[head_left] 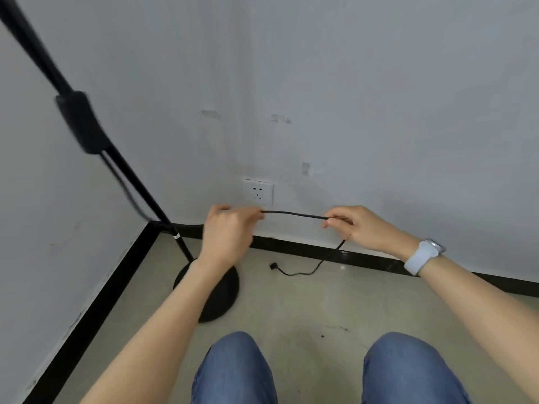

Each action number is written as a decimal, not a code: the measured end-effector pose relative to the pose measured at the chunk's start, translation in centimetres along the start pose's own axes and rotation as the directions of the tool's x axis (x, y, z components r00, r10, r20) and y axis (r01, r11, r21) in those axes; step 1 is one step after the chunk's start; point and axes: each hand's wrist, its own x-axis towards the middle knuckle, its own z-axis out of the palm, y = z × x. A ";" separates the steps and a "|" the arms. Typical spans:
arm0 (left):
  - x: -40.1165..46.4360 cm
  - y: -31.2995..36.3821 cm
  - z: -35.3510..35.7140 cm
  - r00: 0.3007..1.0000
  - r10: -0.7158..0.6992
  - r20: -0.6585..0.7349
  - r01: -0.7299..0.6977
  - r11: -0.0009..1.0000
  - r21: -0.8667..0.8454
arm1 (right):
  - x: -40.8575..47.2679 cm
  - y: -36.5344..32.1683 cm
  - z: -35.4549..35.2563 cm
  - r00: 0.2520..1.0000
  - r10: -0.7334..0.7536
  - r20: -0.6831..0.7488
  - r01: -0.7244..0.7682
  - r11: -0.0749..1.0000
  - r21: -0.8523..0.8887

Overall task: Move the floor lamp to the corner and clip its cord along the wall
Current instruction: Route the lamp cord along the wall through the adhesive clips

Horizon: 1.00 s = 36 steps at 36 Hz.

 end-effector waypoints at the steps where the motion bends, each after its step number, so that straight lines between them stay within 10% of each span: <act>1: 0.2 -0.2 0.0 0.997 -0.065 -0.032 0.066 0.997 0.025 | -0.7 1.3 -0.9 0.999 0.008 -0.036 -0.008 1.000 0.003; 12: 4.0 2.8 1.7 0.970 -0.215 -0.113 0.231 0.960 0.157 | -5.7 13.7 -6.8 0.813 0.188 -0.551 -0.304 0.944 -0.126; 20: 4.5 7.3 5.8 0.996 -0.039 0.086 0.018 0.972 0.234 | -6.2 16.8 -4.0 0.856 0.269 -0.441 -0.401 0.885 -0.237; 27: 3.9 13.9 12.3 0.881 0.117 0.458 -0.226 0.956 0.190 | -5.1 16.0 -1.8 0.910 0.222 -0.349 -0.315 0.919 -0.237; 36: 4.3 10.0 11.0 0.976 0.096 0.193 -0.125 0.982 0.141 | -6.4 19.3 0.3 0.894 0.417 -0.163 -0.444 0.873 -0.200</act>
